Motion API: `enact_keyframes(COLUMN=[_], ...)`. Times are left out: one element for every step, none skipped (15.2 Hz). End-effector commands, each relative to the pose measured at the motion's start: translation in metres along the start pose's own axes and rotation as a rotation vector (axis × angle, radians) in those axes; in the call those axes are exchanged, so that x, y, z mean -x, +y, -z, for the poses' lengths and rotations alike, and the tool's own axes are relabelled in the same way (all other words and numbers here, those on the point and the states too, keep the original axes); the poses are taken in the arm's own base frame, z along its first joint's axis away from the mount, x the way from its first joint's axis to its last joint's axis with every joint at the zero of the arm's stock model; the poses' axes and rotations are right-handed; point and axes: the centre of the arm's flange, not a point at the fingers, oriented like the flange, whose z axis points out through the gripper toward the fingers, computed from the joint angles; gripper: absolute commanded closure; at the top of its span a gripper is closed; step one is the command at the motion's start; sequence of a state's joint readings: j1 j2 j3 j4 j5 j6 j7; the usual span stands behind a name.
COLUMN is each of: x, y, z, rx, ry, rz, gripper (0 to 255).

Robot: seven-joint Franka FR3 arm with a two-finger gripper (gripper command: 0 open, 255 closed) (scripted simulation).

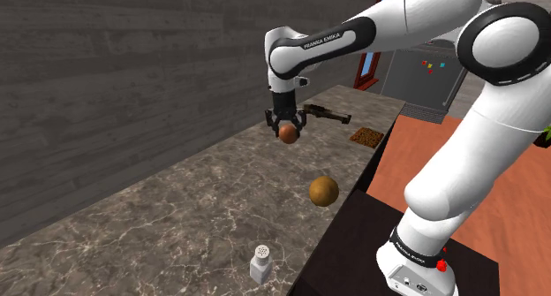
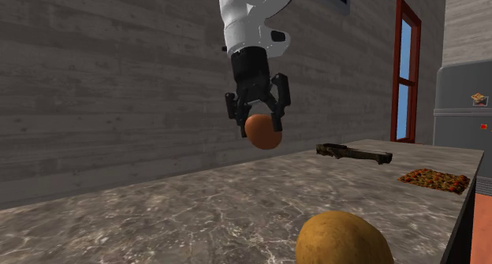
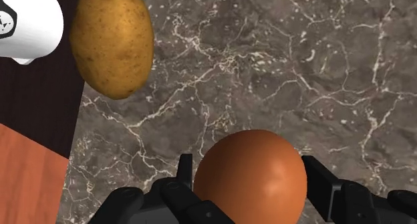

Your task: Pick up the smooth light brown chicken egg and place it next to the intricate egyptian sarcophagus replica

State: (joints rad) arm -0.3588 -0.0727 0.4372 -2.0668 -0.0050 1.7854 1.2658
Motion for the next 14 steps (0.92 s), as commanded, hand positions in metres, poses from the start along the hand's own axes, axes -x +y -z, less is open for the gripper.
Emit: enact_keyframes(x=[-0.027, -0.041, -0.054, -0.067, -0.08, -0.093, -0.106, -0.12, -0.133, -0.146, -0.159, -0.172, -0.186, -0.199], y=[0.001, 0.002, 0.003, 0.003, 0.004, 0.005, 0.005, 0.006, 0.006, 0.007, 0.008, 0.008, 0.009, 0.01], z=[0.0, 0.0, 0.0, 0.001, 0.001, 0.001, 0.002, 0.002, 0.002, 0.003, 0.003, 0.003, 0.004, 0.004], rx=[0.0, 0.0, 0.0, 0.0, 0.0, 0.0, 0.0, 0.0, 0.0, 0.0, 0.0, 0.0, 0.0, 0.0], ry=[0.0, 0.0, 0.0, 0.0, 0.0, 0.001, 0.001, 0.0, 0.0, 0.0, 0.0, 0.0, 0.0, 0.0], rz=[0.001, 0.001, 0.001, 0.001, 0.001, 0.001, 0.001, 0.001, 0.001, 0.001, 0.001, 0.001, 0.001, 0.001], gripper=[255, 255, 255, 255, 255, 255, 255, 255, 255, 255, 255, 255, 255, 255])
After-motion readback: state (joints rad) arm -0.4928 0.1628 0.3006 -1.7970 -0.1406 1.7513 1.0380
